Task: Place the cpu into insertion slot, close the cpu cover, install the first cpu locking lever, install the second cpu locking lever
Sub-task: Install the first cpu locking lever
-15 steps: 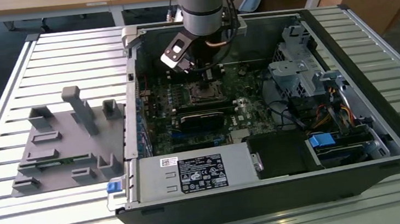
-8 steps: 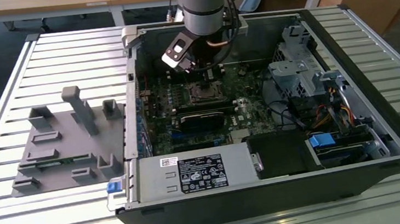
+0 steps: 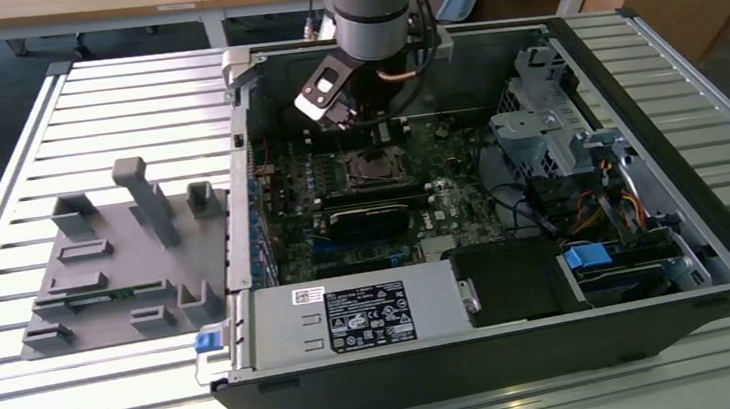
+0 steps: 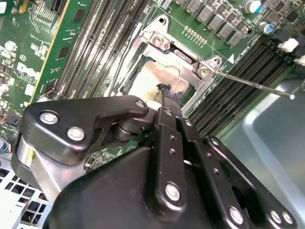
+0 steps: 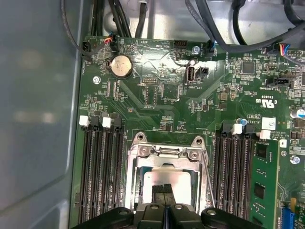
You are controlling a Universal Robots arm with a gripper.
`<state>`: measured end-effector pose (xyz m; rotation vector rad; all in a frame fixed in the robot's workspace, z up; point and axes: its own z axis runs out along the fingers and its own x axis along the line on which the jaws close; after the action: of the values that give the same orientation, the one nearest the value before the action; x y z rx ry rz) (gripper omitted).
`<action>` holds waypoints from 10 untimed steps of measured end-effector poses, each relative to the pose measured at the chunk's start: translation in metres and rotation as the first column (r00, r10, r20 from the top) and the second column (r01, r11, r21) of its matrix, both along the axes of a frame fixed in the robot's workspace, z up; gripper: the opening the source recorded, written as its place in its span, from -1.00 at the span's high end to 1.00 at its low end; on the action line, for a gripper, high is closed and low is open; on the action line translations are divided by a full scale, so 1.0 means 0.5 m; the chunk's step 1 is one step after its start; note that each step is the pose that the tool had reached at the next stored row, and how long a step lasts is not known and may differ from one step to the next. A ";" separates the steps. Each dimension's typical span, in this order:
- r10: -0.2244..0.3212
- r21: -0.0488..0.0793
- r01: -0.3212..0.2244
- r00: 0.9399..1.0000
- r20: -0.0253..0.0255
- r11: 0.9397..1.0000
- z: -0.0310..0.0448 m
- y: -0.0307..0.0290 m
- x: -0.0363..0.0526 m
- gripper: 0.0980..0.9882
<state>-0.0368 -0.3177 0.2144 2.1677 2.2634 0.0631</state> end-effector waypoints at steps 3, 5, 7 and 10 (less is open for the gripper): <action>0.000 0.000 0.000 1.000 0.000 1.000 0.008 0.000 0.000 0.98; 0.000 0.000 0.000 1.000 0.000 1.000 0.016 0.000 0.000 0.98; 0.000 0.000 0.000 1.000 0.000 1.000 0.026 0.000 0.000 0.98; 0.000 0.000 0.000 1.000 0.000 1.000 0.044 0.000 0.000 0.98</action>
<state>-0.0368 -0.3177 0.2366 2.1677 2.2634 0.0633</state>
